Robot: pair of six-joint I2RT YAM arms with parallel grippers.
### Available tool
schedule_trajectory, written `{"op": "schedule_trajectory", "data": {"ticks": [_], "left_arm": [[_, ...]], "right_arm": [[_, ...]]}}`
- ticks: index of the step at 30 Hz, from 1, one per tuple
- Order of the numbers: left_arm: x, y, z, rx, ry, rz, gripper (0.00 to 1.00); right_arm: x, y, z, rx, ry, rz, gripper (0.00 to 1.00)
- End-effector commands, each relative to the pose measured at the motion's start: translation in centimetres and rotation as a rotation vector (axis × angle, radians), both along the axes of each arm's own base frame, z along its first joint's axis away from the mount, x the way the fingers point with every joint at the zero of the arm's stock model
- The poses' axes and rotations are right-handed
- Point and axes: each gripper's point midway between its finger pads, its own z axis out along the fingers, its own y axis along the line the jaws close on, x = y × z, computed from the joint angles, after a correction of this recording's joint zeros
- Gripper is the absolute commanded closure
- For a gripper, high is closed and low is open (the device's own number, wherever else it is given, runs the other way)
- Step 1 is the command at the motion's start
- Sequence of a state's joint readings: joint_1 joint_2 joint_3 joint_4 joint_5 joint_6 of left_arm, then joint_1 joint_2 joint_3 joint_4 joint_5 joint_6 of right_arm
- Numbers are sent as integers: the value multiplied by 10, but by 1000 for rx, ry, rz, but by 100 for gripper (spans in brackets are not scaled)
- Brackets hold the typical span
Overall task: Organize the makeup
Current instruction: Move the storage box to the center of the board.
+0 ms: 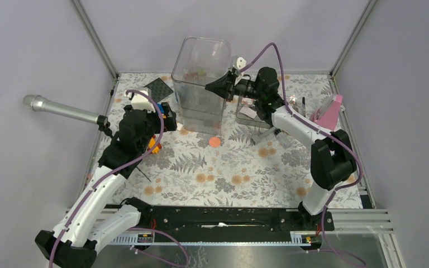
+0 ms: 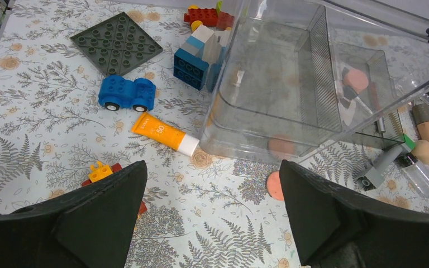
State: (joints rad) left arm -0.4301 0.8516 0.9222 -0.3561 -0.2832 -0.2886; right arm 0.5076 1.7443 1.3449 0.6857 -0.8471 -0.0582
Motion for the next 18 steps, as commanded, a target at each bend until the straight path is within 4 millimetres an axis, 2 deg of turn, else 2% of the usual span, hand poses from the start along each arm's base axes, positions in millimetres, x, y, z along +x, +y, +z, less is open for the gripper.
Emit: {"op": "schedule_trajectory", "data": {"ticks": [1, 18], "left_arm": [[2, -1, 17, -40, -63, -3, 1], [3, -2, 14, -38, -55, -3, 1]], "right_arm": [[-37, 7, 25, 18, -75, 80, 100], [-24, 3, 25, -5, -94, -7, 100]]}}
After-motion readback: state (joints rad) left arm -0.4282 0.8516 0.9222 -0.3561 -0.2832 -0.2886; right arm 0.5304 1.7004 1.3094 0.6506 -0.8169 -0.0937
